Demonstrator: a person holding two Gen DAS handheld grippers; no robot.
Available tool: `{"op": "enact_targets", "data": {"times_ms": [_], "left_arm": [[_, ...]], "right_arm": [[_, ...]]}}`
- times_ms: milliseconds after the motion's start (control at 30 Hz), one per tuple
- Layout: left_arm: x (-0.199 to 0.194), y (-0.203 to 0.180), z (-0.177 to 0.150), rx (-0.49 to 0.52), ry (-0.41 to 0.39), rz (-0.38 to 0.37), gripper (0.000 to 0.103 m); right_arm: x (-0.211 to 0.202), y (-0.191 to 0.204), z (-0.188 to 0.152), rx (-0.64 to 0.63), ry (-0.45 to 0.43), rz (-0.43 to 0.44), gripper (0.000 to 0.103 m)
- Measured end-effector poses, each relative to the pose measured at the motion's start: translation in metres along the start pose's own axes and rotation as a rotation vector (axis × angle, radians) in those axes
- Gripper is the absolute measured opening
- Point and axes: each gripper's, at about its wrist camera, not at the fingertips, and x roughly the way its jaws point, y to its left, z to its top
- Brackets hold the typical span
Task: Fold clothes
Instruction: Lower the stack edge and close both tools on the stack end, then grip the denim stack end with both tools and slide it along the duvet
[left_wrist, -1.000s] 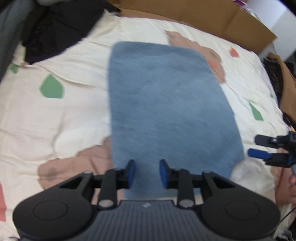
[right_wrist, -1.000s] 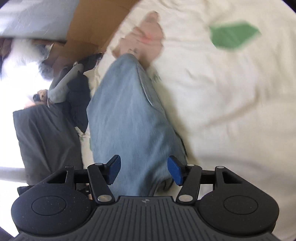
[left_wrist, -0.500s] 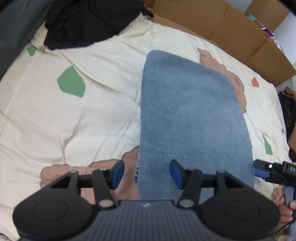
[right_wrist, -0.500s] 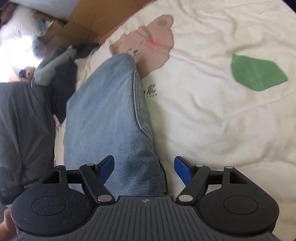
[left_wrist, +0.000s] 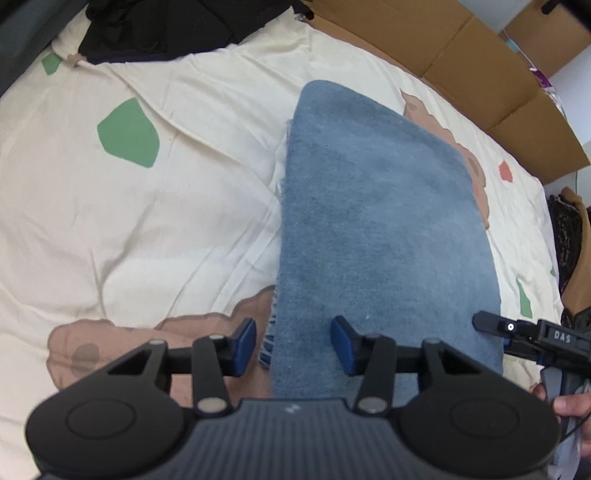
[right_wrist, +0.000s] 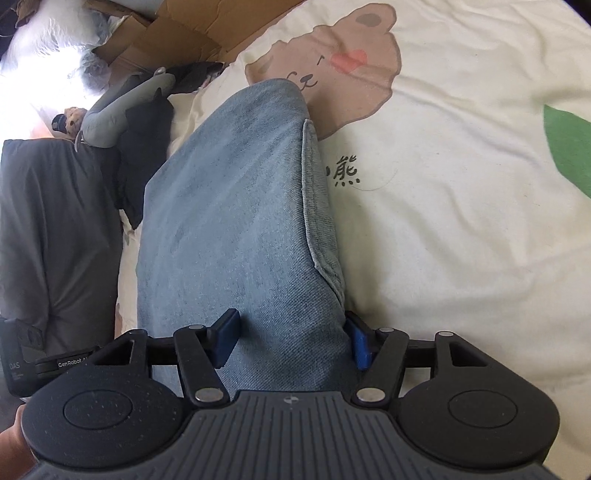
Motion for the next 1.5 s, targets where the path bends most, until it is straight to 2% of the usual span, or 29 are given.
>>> {"op": "enact_targets", "data": {"times_ms": [100, 300, 400, 500, 533, 700, 800, 867, 967, 1167, 1500], "left_arm": [[-0.001, -0.001, 0.0, 0.008, 0.001, -0.02, 0.035], [-0.001, -0.003, 0.0, 0.009, -0.002, -0.017, 0.032], [0.0, -0.002, 0.001, 0.001, -0.001, -0.021, 0.032], [0.0, -0.003, 0.002, -0.004, 0.002, -0.023, 0.033], [0.0, -0.003, 0.003, -0.002, 0.002, -0.023, 0.033], [0.003, -0.002, 0.004, -0.004, 0.002, -0.038, 0.039], [0.004, -0.004, 0.005, -0.005, 0.002, -0.04, 0.037], [0.004, -0.006, 0.005, 0.008, 0.0, -0.038, 0.036], [0.003, -0.007, 0.003, 0.02, -0.007, -0.038, 0.035], [0.003, -0.008, 0.003, 0.035, -0.008, -0.041, 0.034], [0.011, -0.017, 0.001, 0.043, -0.01, -0.064, 0.033]], "right_arm": [[0.0, 0.004, 0.0, -0.019, 0.012, -0.01, 0.062], [-0.014, 0.006, 0.003, -0.005, 0.021, 0.014, 0.04], [-0.016, 0.004, 0.003, -0.007, 0.024, 0.011, 0.041], [-0.007, 0.0, 0.001, 0.015, 0.024, -0.025, 0.048], [-0.005, -0.001, 0.001, 0.029, 0.018, -0.027, 0.055], [-0.001, -0.001, -0.002, 0.047, 0.011, -0.02, 0.057], [-0.002, 0.006, 0.001, 0.024, 0.03, -0.032, 0.045], [-0.006, 0.01, 0.003, -0.001, 0.039, -0.046, 0.032], [-0.012, 0.02, 0.006, -0.021, 0.048, -0.07, 0.026], [-0.026, 0.036, 0.005, -0.011, 0.042, -0.096, 0.023], [-0.05, 0.041, 0.001, 0.017, 0.04, -0.124, 0.022]]}}
